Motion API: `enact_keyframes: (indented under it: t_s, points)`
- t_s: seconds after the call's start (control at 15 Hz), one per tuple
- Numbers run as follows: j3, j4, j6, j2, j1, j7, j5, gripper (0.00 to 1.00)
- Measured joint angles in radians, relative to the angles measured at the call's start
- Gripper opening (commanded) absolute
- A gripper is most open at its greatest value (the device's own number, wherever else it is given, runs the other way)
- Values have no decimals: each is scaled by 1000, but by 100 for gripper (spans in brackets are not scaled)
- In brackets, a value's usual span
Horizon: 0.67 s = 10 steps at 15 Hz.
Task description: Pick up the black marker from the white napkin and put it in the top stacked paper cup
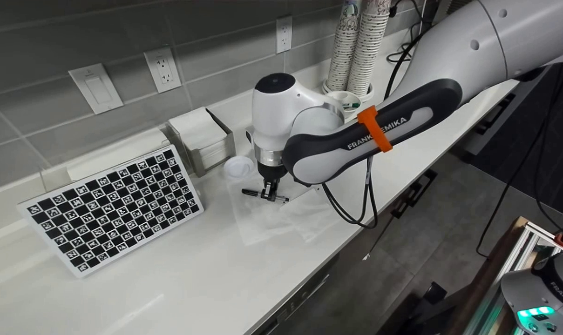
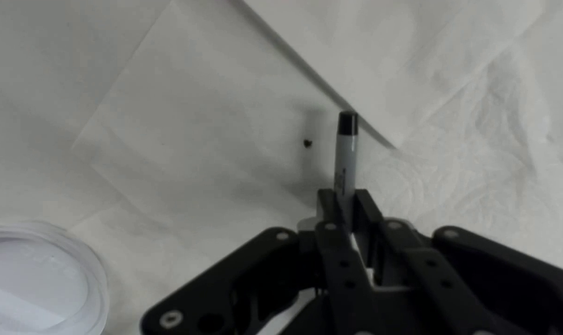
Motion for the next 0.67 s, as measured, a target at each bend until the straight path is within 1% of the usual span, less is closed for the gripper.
enact_keyframes:
  t_s: [0.27,0.47,0.53,0.67]
  points:
    - [-4,-32,9,-104,-4,20,1,3]
    - [-24,-49,33,-185,-41,73,51,3]
    - [-28,-52,36,-208,-64,75,84,12]
    - [-34,-66,48,-248,-105,78,135,12]
